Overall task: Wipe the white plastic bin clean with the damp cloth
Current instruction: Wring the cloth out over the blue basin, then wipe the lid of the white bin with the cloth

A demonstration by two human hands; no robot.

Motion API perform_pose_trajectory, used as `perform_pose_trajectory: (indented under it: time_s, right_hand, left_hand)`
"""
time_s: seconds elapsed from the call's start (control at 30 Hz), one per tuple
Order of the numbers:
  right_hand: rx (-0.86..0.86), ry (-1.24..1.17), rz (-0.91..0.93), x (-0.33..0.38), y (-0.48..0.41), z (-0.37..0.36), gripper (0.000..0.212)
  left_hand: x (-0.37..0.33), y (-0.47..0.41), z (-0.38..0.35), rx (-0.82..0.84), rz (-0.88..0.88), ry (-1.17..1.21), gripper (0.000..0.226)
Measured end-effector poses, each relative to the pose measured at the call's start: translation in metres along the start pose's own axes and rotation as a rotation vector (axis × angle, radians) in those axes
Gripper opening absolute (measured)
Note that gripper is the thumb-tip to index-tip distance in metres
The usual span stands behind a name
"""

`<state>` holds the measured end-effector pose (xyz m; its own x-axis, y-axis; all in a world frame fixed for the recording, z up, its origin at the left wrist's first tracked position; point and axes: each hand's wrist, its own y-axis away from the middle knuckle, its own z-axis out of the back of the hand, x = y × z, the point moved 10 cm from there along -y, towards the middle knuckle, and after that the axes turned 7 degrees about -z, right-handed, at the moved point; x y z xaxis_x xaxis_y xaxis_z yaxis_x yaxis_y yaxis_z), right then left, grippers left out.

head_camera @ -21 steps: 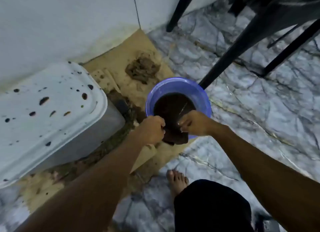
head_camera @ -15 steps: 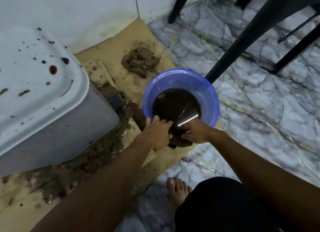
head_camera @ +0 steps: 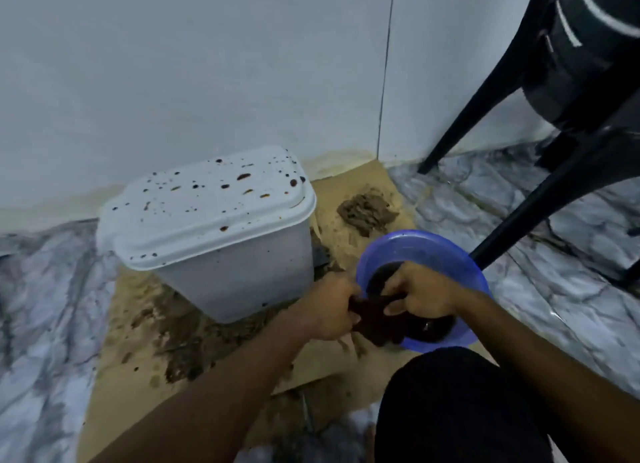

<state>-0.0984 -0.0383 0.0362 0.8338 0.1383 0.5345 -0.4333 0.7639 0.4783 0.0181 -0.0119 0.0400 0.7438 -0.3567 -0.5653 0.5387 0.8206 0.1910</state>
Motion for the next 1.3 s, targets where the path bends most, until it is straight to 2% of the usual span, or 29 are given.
perform_pose_trajectory:
  time_s: [0.1, 0.2, 0.27, 0.33, 0.47, 0.73, 0.87, 0.93, 1.03, 1.07, 1.13, 1.2, 1.3]
  right_hand:
    - [-0.104, -0.063, 0.091, 0.06, 0.017, 0.034, 0.01]
    - [-0.248, -0.107, 0.188, 0.115, 0.029, 0.066, 0.029]
    - [-0.291, -0.13, 0.248, 0.149, 0.037, 0.077, 0.032]
    - [-0.32, -0.156, 0.292, 0.178, 0.041, 0.083, 0.025]
    - [-0.377, -0.142, 0.38, 0.231, 0.042, 0.09, 0.023]
    - [-0.411, -0.231, 0.471, 0.277, 0.017, 0.108, 0.02]
    - [-0.395, -0.249, 0.47, 0.288, -0.008, 0.125, 0.018]
    - [-0.467, -0.295, 0.463, 0.292, -0.021, 0.142, 0.017]
    - [-0.656, -0.425, 0.425, 0.286, -0.035, 0.172, 0.026]
    - [-0.691, -0.416, 0.4, 0.28, -0.037, 0.175, 0.03]
    - [-0.704, -0.331, 0.34, 0.262, -0.041, 0.171, 0.038]
    - [-0.662, -0.243, 0.275, 0.235, -0.045, 0.157, 0.046]
    - [-0.501, -0.051, 0.215, 0.208, -0.059, 0.13, 0.08]
  left_hand:
    - [0.005, 0.042, 0.05, -0.132, 0.08, 0.041, 0.023]
    - [-0.002, 0.083, 0.106, -0.313, 0.08, 0.02, 0.035]
    - [-0.007, 0.113, 0.138, -0.42, 0.081, -0.003, 0.027]
    - [-0.003, 0.138, 0.164, -0.486, 0.105, 0.004, 0.018]
    - [0.01, 0.173, 0.206, -0.584, 0.128, -0.005, 0.021]
    - [0.044, 0.196, 0.259, -0.731, 0.174, 0.016, 0.012]
    - [0.06, 0.186, 0.278, -0.718, 0.184, 0.096, 0.01]
    - [0.069, 0.178, 0.295, -0.765, 0.181, 0.134, 0.011]
    - [0.086, 0.174, 0.325, -0.977, 0.237, 0.06, 0.018]
    - [0.09, 0.169, 0.327, -0.992, 0.283, -0.007, 0.03]
    - [0.099, 0.151, 0.312, -0.915, 0.336, -0.103, 0.054]
    - [0.104, 0.13, 0.284, -0.809, 0.326, -0.125, 0.061]
    - [0.12, 0.1, 0.244, -0.621, 0.367, -0.169, 0.065]
